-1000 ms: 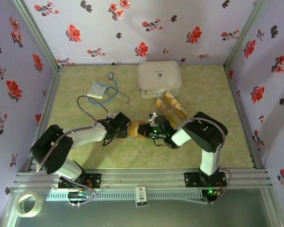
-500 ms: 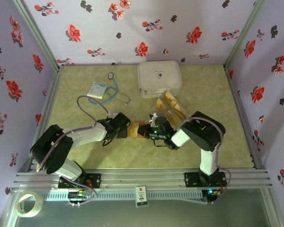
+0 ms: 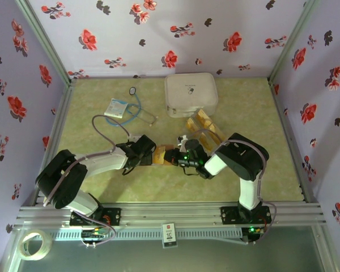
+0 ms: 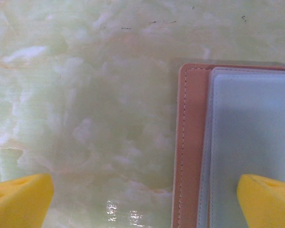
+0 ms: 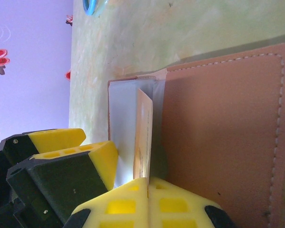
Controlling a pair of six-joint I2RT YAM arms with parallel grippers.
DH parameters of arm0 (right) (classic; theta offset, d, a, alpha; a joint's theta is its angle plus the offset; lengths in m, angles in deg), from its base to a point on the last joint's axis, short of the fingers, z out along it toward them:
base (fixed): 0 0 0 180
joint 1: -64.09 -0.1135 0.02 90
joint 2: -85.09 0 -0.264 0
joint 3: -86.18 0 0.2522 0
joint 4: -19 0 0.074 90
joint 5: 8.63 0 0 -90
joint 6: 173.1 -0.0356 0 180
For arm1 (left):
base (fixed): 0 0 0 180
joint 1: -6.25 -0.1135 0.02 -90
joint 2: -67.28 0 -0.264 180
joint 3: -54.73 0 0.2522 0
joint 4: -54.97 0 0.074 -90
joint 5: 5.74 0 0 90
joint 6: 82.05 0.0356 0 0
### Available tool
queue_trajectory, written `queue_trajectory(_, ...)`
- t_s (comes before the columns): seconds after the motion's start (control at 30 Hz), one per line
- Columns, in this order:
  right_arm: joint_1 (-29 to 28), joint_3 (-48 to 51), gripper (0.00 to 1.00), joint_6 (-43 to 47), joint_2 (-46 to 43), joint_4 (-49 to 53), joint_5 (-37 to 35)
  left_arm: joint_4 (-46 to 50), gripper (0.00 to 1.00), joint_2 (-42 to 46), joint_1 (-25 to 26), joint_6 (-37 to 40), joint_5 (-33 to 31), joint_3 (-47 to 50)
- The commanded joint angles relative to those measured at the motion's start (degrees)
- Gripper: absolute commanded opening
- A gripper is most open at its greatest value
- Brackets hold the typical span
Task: Put the credit cards into the card holder
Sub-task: Insert the credit card into the card slot.
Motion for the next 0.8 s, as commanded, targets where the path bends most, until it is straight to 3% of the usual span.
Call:
queue_trajectory(0.0, 0.39, 0.16, 0.00, 0.94, 0.68, 2.91, -0.04, 4.26, 1.00, -0.12, -0.58, -0.43, -1.18, 1.85)
queue_trajectory(0.77, 1.48, 0.11, 0.00, 0.76, 1.76, 2.23, 2.19, 4.04, 1.00, -0.01, -0.56, -0.65, -1.16, 2.21)
